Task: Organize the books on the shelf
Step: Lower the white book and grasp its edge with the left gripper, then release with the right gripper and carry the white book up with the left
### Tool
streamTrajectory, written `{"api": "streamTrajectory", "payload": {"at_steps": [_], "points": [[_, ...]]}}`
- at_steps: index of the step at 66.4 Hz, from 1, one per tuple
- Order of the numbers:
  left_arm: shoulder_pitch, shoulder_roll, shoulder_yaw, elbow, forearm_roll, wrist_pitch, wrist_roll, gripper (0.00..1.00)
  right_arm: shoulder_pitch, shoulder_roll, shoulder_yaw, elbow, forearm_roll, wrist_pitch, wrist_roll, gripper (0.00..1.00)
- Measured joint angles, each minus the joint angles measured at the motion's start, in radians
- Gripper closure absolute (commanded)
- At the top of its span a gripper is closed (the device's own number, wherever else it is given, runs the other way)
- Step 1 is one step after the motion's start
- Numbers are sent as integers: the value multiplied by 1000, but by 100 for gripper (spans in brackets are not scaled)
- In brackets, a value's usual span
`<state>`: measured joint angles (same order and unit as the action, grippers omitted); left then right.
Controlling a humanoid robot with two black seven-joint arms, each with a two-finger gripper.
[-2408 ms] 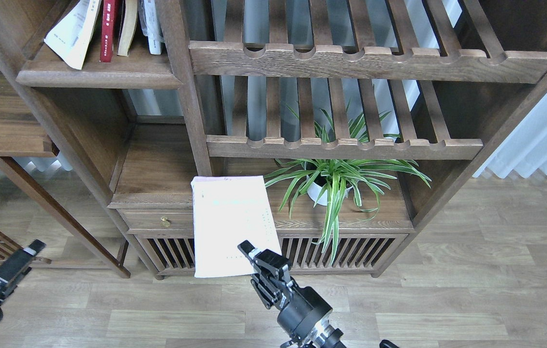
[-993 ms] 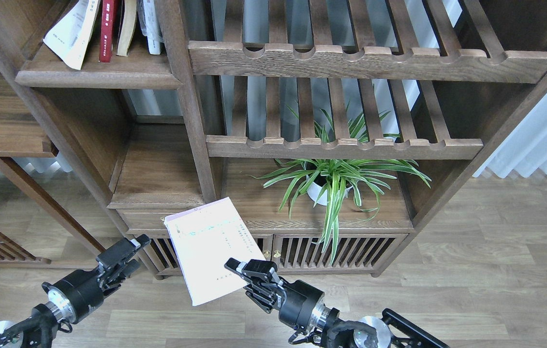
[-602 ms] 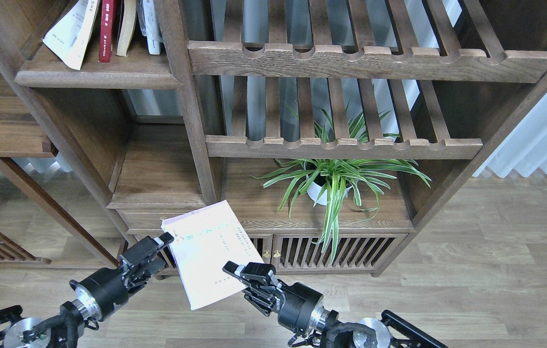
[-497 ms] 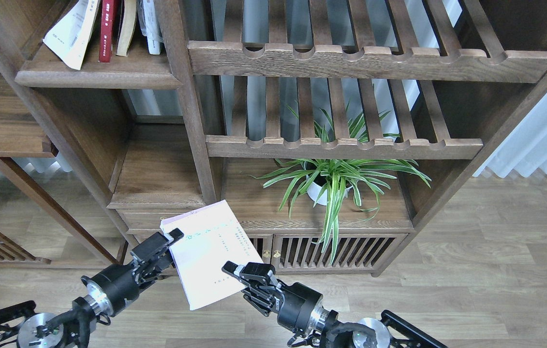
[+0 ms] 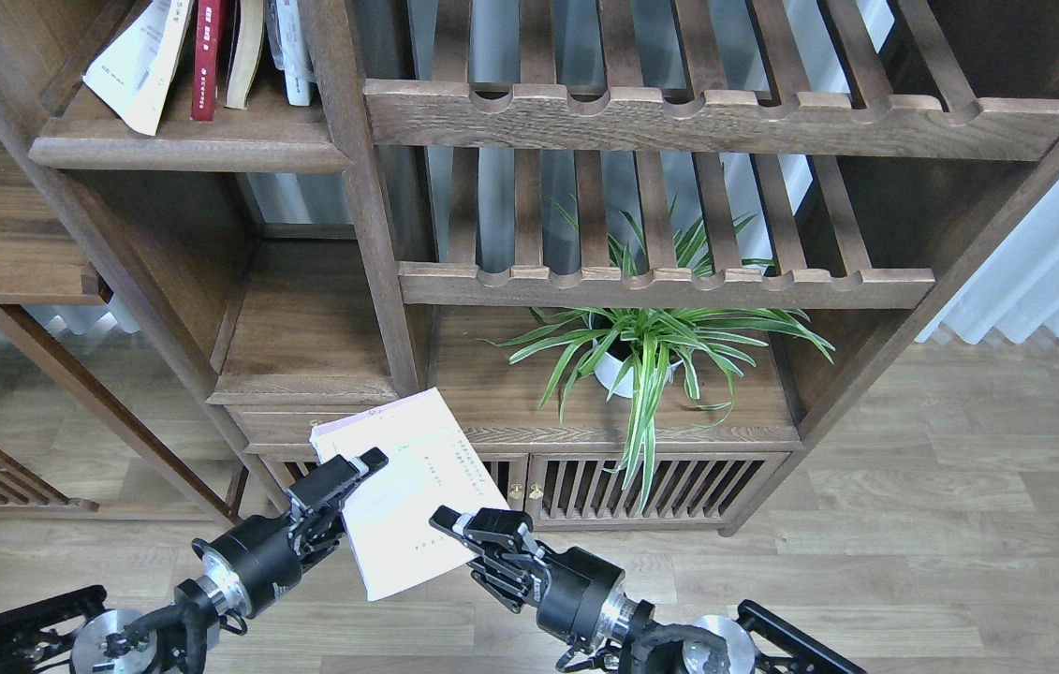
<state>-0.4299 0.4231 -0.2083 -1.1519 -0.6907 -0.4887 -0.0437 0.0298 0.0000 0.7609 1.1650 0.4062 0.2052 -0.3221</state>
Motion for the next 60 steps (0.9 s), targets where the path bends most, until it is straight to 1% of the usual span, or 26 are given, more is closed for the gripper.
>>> {"api": "streamTrajectory", "payload": {"at_steps": [3, 6, 8, 10, 12, 13, 14, 15, 27, 31, 34, 37, 38, 40, 41, 42, 43, 44, 46, 47, 49, 55, 60], "points": [[2, -3, 1, 0, 0, 0, 0, 53, 0, 0, 0, 0, 0, 0, 0, 91], [3, -8, 1, 1, 0, 0, 0, 62, -1, 0, 0, 1, 0, 0, 0, 91], [4, -12, 1, 1, 0, 0, 0, 66, -1, 0, 0, 1, 1, 0, 0, 91], [5, -17, -2, 1, -1, 0, 0, 73, -2, 0, 0, 1, 1, 0, 0, 91], [6, -23, -4, 2, -2, 0, 0, 77, -2, 0, 0, 1, 1, 0, 0, 91], [7, -27, -6, 3, -2, 0, 0, 82, -2, 0, 0, 1, 1, 0, 0, 91], [7, -29, -7, 4, -2, 0, 0, 85, -2, 0, 0, 1, 1, 0, 0, 91], [7, -33, -9, 6, -2, 0, 0, 91, -2, 0, 0, 1, 1, 0, 0, 91], [8, -65, -21, 39, -7, 0, -2, 94, -5, 0, 1, 1, 1, 0, 1, 90], [8, -67, -22, 41, -9, 0, -2, 95, -5, 0, 1, 3, 1, 0, 1, 88], [7, -67, -23, 42, -11, 0, -2, 96, -5, 0, 1, 3, 0, 0, 2, 83], [5, -67, -23, 42, -15, 0, -1, 97, -5, 0, 1, 4, -1, 0, 5, 70], [5, -67, -23, 42, -15, 0, -1, 97, -5, 0, 1, 4, -1, 0, 6, 60], [3, -66, -23, 42, -18, 0, -2, 97, -5, 0, 1, 5, -2, 0, 8, 48], [3, -66, -23, 42, -19, 0, -1, 97, -5, 0, 1, 5, -3, 0, 9, 37], [2, -65, -24, 42, -21, 0, -2, 97, -5, 0, 1, 5, -5, 0, 10, 31], [2, -64, -24, 42, -21, 0, -2, 98, -4, 0, 0, 6, -7, 0, 10, 27], [0, -64, -26, 42, -23, 0, -2, 98, -4, 0, -1, 7, -10, 0, 10, 19], [-1, -61, -29, 43, -25, 0, -3, 98, -2, 1, -3, 9, -16, -1, 14, 13], [-2, -60, -30, 43, -25, 0, -4, 98, 0, 1, -2, 9, -20, -4, 16, 4], [-2, -58, -30, 43, -26, 0, -4, 98, 6, 1, 1, 9, -30, -12, 23, 1], [-1, -39, -31, 43, -27, 0, -4, 98, 33, 1, 26, 8, -53, -32, 45, 1], [-1, 0, -30, 43, -32, 0, -3, 99, 43, 1, 71, 6, -59, -33, 53, 1]]}}
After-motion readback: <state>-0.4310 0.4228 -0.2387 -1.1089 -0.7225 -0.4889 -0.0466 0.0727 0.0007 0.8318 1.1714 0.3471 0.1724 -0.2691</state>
